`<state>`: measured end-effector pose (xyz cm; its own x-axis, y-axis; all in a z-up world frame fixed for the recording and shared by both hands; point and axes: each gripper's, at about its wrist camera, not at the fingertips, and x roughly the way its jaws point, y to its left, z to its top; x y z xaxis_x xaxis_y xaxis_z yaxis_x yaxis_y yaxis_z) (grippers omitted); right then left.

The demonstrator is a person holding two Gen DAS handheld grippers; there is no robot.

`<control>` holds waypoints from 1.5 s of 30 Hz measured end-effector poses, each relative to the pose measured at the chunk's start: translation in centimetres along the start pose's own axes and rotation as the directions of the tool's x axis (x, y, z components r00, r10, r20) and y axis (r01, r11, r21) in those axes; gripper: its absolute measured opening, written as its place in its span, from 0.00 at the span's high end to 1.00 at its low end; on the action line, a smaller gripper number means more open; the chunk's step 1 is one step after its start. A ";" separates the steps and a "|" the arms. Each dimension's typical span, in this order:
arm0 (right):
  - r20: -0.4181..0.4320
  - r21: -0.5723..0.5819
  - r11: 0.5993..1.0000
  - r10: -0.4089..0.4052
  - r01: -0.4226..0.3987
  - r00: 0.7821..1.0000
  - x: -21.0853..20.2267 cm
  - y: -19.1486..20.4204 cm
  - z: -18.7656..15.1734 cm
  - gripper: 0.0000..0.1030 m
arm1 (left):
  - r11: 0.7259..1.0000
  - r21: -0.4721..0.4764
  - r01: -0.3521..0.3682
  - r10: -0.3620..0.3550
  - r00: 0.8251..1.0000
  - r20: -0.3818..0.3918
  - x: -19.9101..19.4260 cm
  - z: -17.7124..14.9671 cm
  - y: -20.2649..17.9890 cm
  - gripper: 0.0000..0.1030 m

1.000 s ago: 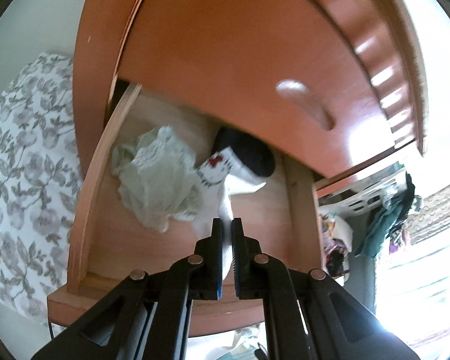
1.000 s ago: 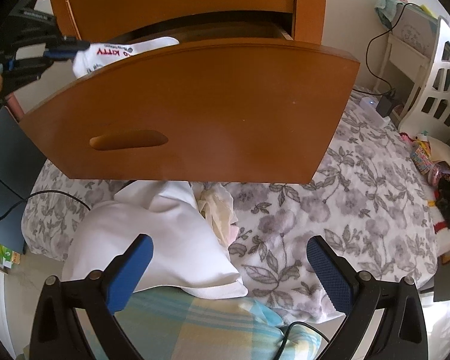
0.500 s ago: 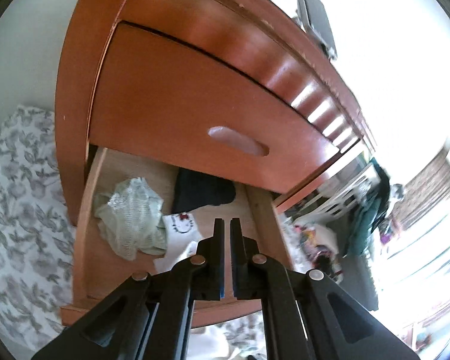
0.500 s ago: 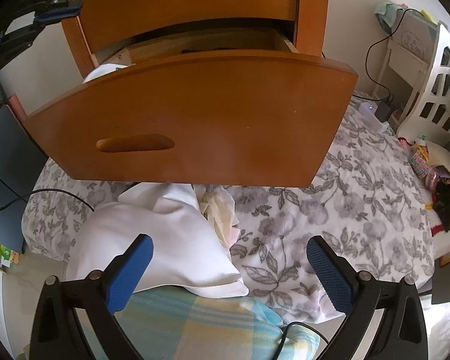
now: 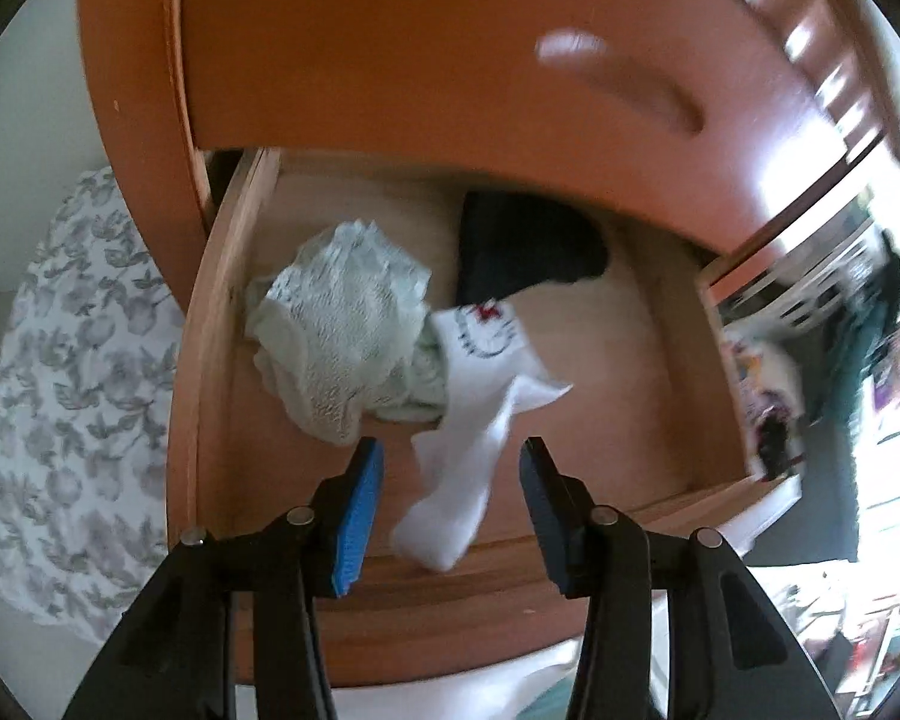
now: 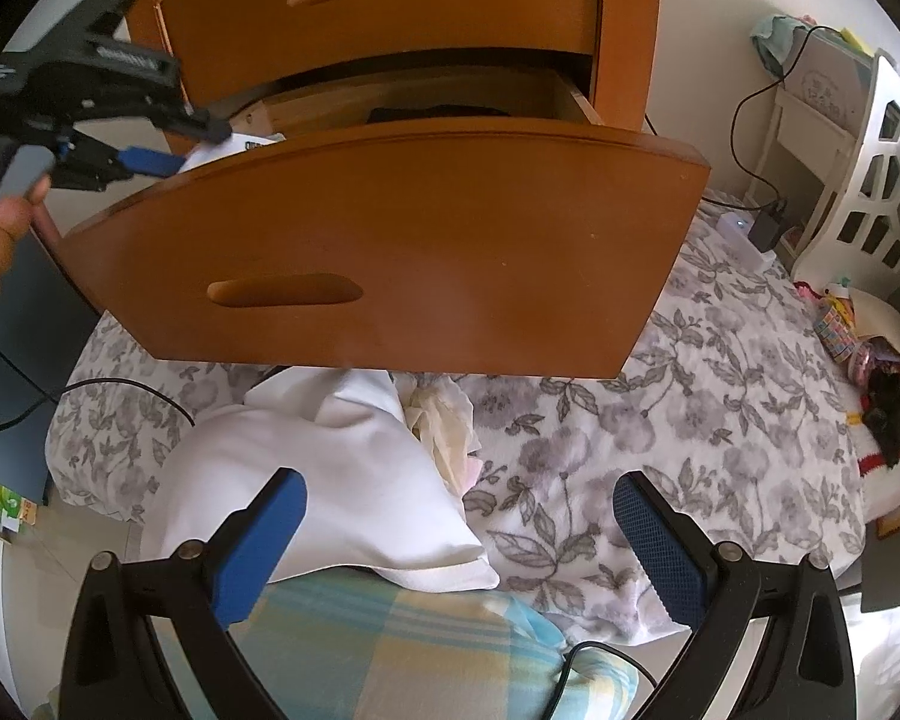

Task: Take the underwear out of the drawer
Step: 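Pull the Hello Kitty sock up out of the drawer with the left tool, then carry the Hello Kitty sock over to the clothes pile on the bed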

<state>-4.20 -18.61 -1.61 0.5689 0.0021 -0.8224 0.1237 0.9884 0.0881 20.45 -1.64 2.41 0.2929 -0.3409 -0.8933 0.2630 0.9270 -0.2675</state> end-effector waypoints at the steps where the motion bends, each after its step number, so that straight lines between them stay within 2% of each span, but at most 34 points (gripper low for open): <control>1: 0.001 0.000 1.000 0.000 0.000 1.000 0.0 0.0 0.0 0.00 | 1.000 0.003 -0.002 0.002 1.000 -0.006 0.3 -0.1 -0.1 0.56; 2: 0.001 0.000 1.000 0.000 0.000 1.000 0.0 0.0 0.0 0.00 | 1.000 0.005 0.000 0.000 1.000 -0.010 0.5 -0.1 -0.2 0.61; 3: 0.000 0.001 1.000 0.000 0.000 1.000 0.0 -0.1 0.0 0.00 | 1.000 0.002 0.002 -0.002 1.000 -0.015 0.8 -0.3 -0.2 0.76; 4: 0.001 0.002 1.000 -0.001 0.001 1.000 -0.1 0.0 0.0 0.00 | 1.000 -0.003 0.007 -0.007 1.000 -0.016 0.9 -0.3 -0.2 0.85; 7: 0.003 0.003 1.000 -0.001 0.001 1.000 -0.1 -0.1 0.0 0.00 | 0.999 -0.026 0.033 -0.033 0.999 0.000 0.7 -0.6 0.1 0.91; 10: 0.001 0.007 1.000 -0.002 0.002 1.000 -0.1 -0.2 -0.1 0.00 | 0.997 -0.040 0.071 -0.070 0.997 0.026 0.0 -0.8 0.4 0.92; 13: 0.001 0.008 1.000 -0.002 0.002 1.000 -0.1 -0.2 -0.1 0.00 | 0.988 -0.060 0.140 -0.136 0.988 0.069 -1.5 -1.0 0.8 0.92; 17: 0.002 0.004 1.000 -0.002 0.002 1.000 -0.1 -0.1 -0.1 0.00 | 0.970 -0.078 0.232 -0.220 0.967 0.131 -3.7 -1.4 1.6 0.92; 22: 0.002 0.002 1.000 -0.002 0.002 1.000 -0.2 -0.1 -0.1 0.00 | 0.942 -0.067 0.329 -0.308 0.926 0.221 -6.8 -1.7 1.9 0.92; 27: 0.004 -0.006 1.000 -0.001 0.001 1.000 -0.4 0.3 -0.2 0.00 | 0.917 -0.007 0.400 -0.377 0.871 0.315 -10.6 -1.7 1.1 0.92; 36: 0.006 -0.005 1.000 -0.001 0.001 1.000 -0.6 0.4 -0.2 0.00 | 0.887 0.164 0.431 -0.458 0.782 0.423 -17.9 -3.1 -1.3 0.95; 37: 0.006 -0.006 1.000 -0.001 0.001 1.000 -0.6 0.4 -0.2 0.00 | 0.887 0.178 0.426 -0.459 0.777 0.431 -18.4 -3.4 -1.5 0.95; 38: 0.005 -0.006 1.000 0.001 -0.001 1.000 -0.6 0.4 -0.2 0.00 | 0.890 0.190 0.415 -0.455 0.776 0.436 -18.9 -3.5 -1.6 0.95; 40: 0.008 -0.009 1.000 0.005 -0.005 1.000 -0.7 0.6 -0.2 0.00 | 0.912 0.194 0.363 -0.411 0.800 0.437 -18.9 -3.6 -1.9 0.95; 41: 0.010 -0.011 1.000 0.006 -0.006 1.000 -0.8 0.7 -0.2 0.00 | 0.921 0.187 0.341 -0.389 0.815 0.428 -18.5 -3.6 -1.9 0.95; 42: 0.011 -0.013 1.000 0.008 -0.008 1.000 -0.8 0.8 -0.3 0.00 | 0.931 0.167 0.323 -0.364 0.841 0.400 -17.5 -3.5 -1.8 0.95; 44: 0.013 -0.011 1.000 0.008 -0.008 1.000 -0.9 0.7 -0.2 0.00 | 0.945 0.138 0.296 -0.326 0.869 0.371 -16.1 -3.5 -1.5 0.95; 45: 0.013 -0.010 1.000 0.008 -0.008 1.000 -0.9 0.7 -0.2 0.00 | 0.960 0.121 0.254 -0.281 0.893 0.352 -14.8 -3.5 -1.2 0.95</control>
<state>-4.84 -17.89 -0.92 0.5807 0.0076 -0.8141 0.1115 0.9898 0.0888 12.60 2.77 14.67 0.5111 -0.6199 -0.5954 0.4377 0.7839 -0.4404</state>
